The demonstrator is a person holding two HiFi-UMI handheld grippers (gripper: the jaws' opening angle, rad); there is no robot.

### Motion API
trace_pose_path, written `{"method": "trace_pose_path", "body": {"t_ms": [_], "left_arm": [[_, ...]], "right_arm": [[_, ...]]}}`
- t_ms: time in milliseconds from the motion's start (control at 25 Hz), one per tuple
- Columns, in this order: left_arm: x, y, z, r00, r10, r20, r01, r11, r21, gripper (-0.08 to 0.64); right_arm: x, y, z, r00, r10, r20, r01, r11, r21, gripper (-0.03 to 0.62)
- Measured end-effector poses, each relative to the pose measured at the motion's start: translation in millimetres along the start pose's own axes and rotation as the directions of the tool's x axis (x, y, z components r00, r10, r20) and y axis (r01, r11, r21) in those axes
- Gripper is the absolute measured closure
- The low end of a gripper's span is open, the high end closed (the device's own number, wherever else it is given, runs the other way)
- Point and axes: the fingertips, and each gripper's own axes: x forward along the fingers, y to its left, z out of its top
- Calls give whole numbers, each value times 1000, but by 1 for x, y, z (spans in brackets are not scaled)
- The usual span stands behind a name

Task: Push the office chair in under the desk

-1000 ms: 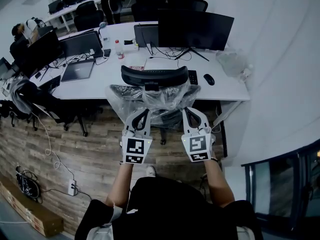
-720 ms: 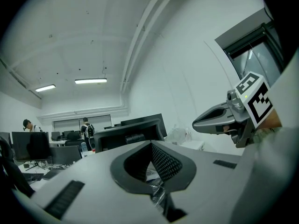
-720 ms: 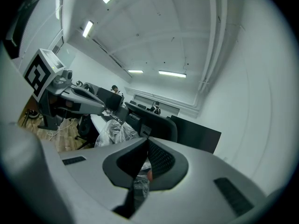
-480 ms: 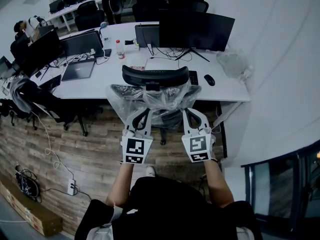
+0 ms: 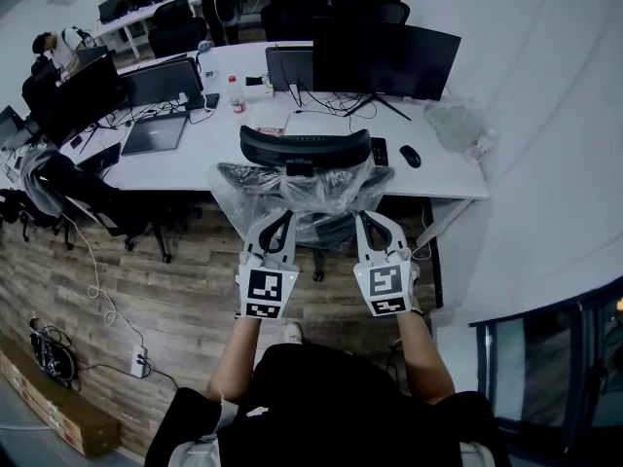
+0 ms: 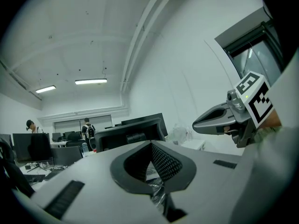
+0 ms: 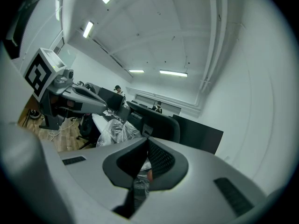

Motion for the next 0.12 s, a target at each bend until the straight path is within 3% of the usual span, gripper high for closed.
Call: {"method": "trace_pose_path", "body": {"t_ms": [120], "left_arm": [[4, -2, -6, 1000, 1, -11, 0, 1000, 26, 545]], "right_arm": [[3, 0, -4, 1000, 2, -3, -2, 1000, 0, 568]]}}
